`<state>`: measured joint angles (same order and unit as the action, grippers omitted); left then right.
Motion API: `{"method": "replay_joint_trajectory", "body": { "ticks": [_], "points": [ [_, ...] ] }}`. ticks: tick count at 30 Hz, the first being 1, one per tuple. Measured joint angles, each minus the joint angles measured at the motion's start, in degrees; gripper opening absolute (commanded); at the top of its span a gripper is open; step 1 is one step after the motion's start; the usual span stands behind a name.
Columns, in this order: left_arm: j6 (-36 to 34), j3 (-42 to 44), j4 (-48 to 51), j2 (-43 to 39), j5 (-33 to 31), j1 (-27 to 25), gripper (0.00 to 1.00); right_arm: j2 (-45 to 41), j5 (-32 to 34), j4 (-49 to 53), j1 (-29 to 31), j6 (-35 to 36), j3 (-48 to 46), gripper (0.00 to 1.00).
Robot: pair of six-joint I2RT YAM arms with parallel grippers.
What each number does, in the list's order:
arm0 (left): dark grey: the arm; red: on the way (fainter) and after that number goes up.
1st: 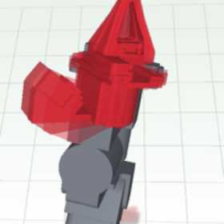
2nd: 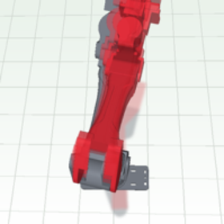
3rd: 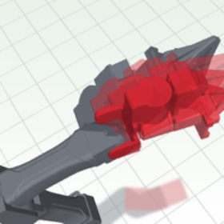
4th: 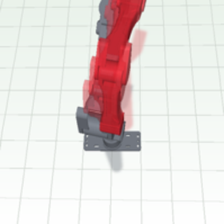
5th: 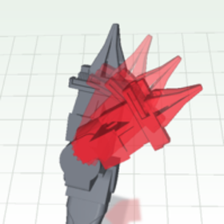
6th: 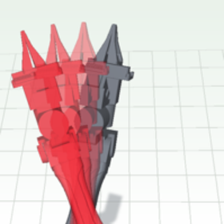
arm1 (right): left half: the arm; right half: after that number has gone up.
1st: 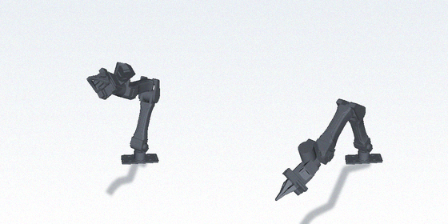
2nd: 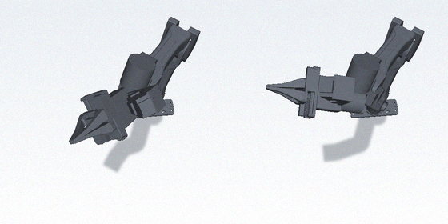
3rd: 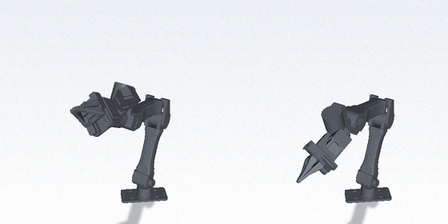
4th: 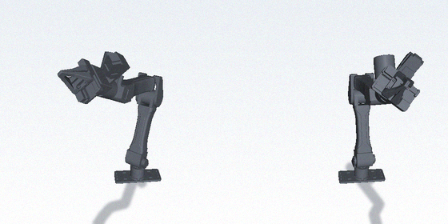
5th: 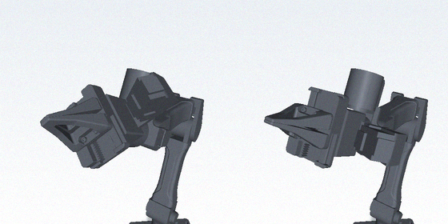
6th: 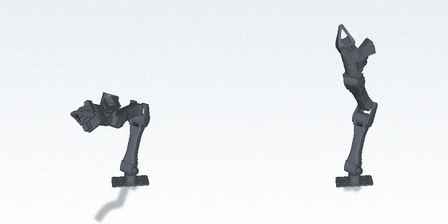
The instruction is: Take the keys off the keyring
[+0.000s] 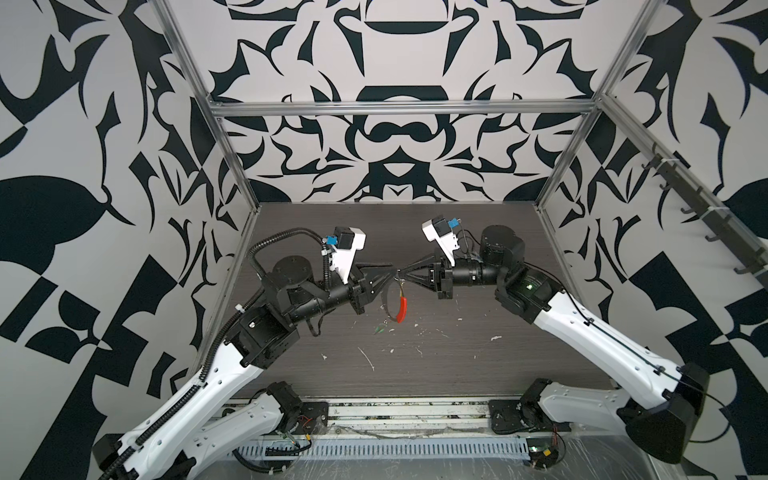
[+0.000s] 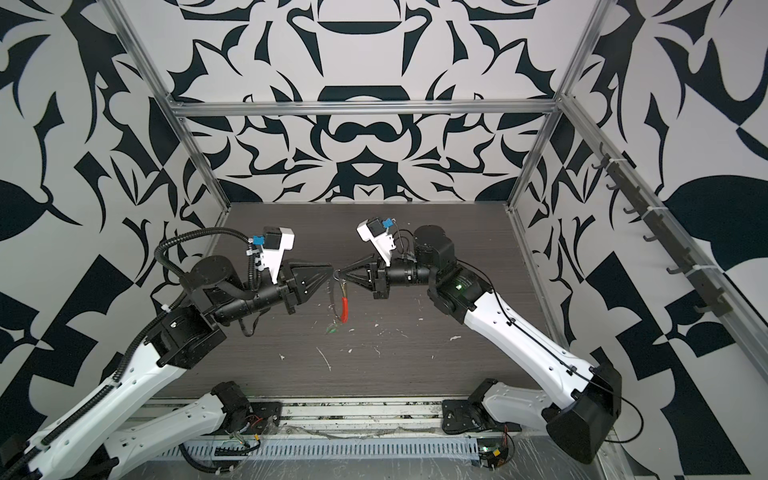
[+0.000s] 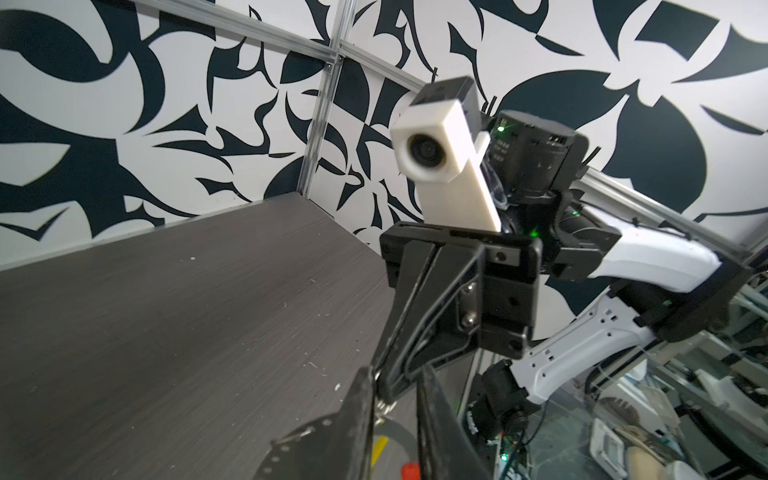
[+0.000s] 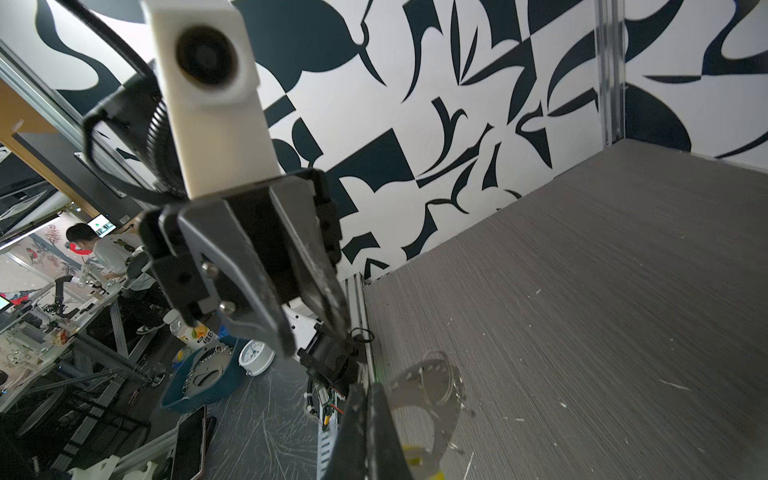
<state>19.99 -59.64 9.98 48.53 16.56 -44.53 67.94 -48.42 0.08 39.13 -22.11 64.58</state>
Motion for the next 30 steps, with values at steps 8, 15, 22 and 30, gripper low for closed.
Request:
{"method": "replay_joint_trajectory", "body": {
  "ticks": [8,15,22,30],
  "points": [
    [-3.7,-7.6,11.3,4.0,4.3,0.9,0.27,0.8,-0.8,3.1,-0.2,1.7,0.7,0.0],
    [-4.6,-9.2,17.7,7.7,11.2,6.5,0.28,0.8,-2.1,3.9,-0.4,2.9,1.3,0.0],
    [-4.6,-10.4,19.7,8.5,16.7,8.2,0.27,0.8,-2.9,5.4,-0.5,3.8,1.4,0.0],
    [-4.6,-10.6,19.8,10.0,18.3,8.2,0.28,0.8,-3.7,5.8,-0.5,4.3,1.8,0.0]
  ]
}}
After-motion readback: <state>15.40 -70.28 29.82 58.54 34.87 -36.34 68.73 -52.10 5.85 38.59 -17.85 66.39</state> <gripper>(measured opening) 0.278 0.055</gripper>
